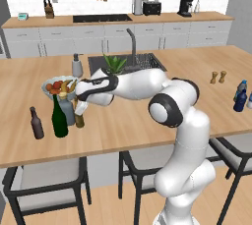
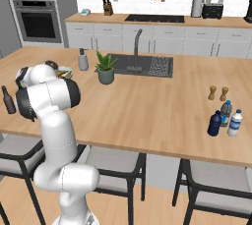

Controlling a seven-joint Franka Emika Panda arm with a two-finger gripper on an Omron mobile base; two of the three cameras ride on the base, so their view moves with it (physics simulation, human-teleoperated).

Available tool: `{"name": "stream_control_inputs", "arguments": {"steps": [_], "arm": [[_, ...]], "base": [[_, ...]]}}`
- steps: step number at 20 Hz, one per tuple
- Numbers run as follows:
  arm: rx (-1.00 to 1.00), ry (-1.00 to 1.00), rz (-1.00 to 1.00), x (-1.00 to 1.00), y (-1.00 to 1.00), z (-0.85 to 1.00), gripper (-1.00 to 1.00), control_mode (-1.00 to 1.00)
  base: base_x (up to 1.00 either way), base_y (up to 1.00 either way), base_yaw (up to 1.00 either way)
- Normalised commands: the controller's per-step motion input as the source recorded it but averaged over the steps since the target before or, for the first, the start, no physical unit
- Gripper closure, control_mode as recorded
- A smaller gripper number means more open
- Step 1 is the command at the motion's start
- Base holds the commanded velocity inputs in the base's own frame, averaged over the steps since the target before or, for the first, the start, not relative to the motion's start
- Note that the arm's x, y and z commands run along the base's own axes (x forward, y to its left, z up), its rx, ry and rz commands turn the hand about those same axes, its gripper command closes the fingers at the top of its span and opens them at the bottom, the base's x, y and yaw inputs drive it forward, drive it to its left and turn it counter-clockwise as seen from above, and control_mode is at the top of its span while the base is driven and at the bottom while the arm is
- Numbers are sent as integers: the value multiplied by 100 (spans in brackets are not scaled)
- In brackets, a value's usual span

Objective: Move the plastic bottles in the middle to the plastics group, and the glass bottles in the middle to the glass group.

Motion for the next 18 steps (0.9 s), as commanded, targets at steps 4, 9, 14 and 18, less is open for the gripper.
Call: {"name": "stream_control_inputs", "arguments": {"steps": [4,9,14,18], "arm": [[0,0,0,0,0,-11,100,-100],[0,0,0,0,0,-24,100,-100],[0,0,0,0,0,-1,100,-100],[0,0,0,0,0,0,-100,-100]], "base": [[0,0,0],[0,0,0],[0,0,0],[0,0,0]]}}
